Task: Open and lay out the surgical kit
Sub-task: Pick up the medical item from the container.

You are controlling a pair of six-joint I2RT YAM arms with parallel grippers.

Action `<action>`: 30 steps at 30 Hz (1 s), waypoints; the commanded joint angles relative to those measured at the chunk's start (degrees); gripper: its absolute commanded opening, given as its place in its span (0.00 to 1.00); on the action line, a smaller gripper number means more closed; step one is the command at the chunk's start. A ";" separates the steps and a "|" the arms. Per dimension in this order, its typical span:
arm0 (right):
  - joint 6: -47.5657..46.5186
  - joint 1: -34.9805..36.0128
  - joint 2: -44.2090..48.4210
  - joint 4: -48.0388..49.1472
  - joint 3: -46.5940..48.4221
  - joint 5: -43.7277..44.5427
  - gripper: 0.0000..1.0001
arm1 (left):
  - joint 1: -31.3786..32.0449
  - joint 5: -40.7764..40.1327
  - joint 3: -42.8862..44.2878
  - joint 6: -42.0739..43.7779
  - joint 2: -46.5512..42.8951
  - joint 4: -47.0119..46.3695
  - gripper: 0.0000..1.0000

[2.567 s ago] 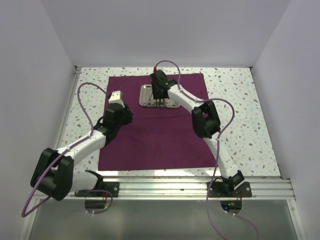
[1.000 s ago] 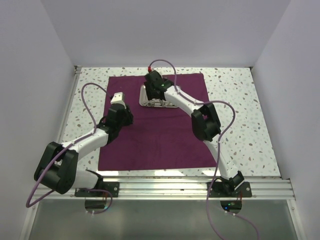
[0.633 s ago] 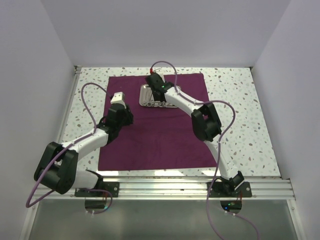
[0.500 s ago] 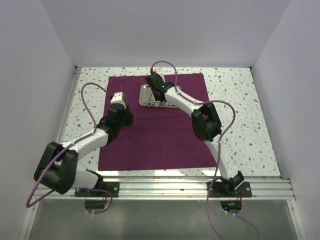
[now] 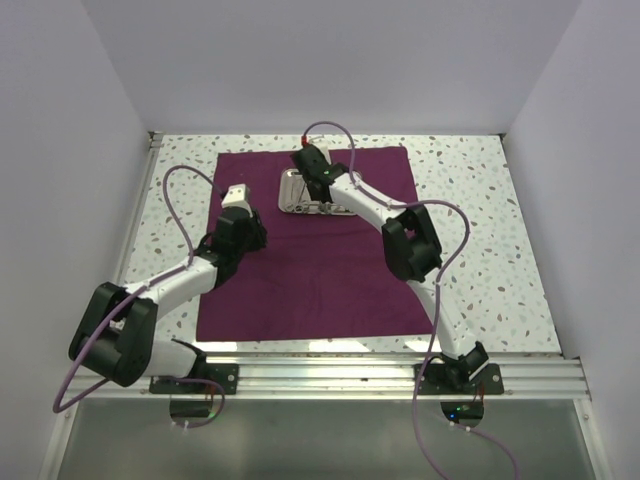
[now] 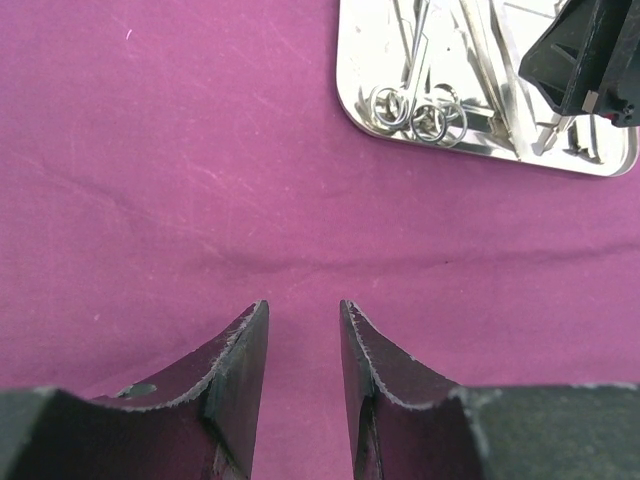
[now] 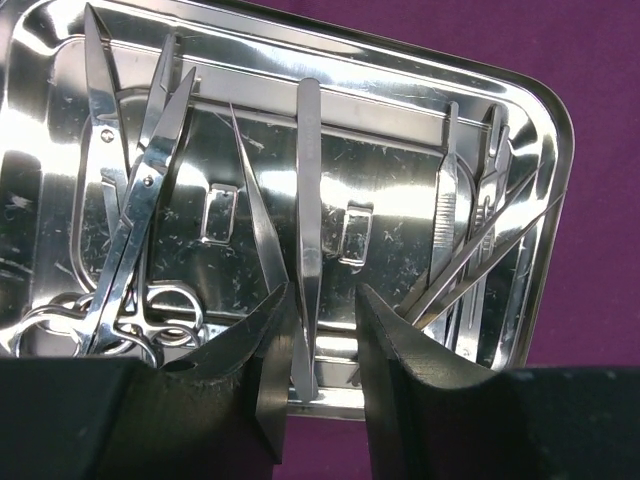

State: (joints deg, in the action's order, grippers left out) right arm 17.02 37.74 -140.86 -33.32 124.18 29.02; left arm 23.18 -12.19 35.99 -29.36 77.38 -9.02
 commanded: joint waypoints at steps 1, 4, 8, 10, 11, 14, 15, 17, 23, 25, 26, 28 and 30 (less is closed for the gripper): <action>0.91 -0.56 -1.00 0.27 2.38 0.43 0.35 | 0.02 -0.21 1.28 0.10 0.75 -2.94 0.38; 1.18 -0.65 -1.79 0.45 2.47 -0.10 0.34 | 0.02 -0.21 1.45 0.10 1.01 -2.94 0.39; 1.53 -0.73 -2.84 0.45 2.47 -1.06 0.34 | 0.02 -0.29 1.45 0.18 1.10 -2.94 0.39; 1.62 -0.65 -3.11 0.63 2.30 -1.33 0.35 | 0.02 -0.30 1.45 0.19 1.10 -3.03 0.39; 1.62 -0.65 -3.19 0.71 2.29 -1.33 0.34 | 0.11 -0.30 1.45 0.19 1.45 -3.11 0.39; 1.53 -0.65 -3.72 0.89 2.29 -1.24 0.32 | 0.02 -0.21 1.63 0.19 1.89 -3.11 0.39; 1.53 -0.82 -3.81 0.80 2.38 -1.33 0.29 | 0.02 -0.12 1.72 0.19 1.98 -3.11 0.39; 1.62 -0.91 -4.25 0.80 2.47 -1.77 0.15 | 0.02 -0.21 1.80 0.19 2.24 -3.11 0.39; 1.18 -1.35 -4.25 1.41 2.64 -1.51 0.00 | 0.02 -0.12 1.98 0.27 2.94 -3.29 0.38; 0.30 -1.52 -3.73 0.81 4.75 -0.19 0.00 | 0.02 0.14 2.16 0.19 3.30 -3.29 0.38; 0.04 -1.79 -2.42 0.80 5.36 1.38 0.00 | 0.02 0.32 2.16 0.19 3.30 -3.29 0.38; -0.31 -2.14 0.13 1.33 4.94 2.53 0.00 | 0.02 0.41 2.24 0.19 3.30 -3.20 0.38; -0.67 -2.40 5.47 3.69 1.01 4.37 0.00 | 0.02 0.41 2.24 0.18 3.12 -3.20 0.38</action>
State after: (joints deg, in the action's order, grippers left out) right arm 17.39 36.36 -143.76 -32.27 126.28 29.28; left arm 23.18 -11.99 36.16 -29.36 80.51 -9.41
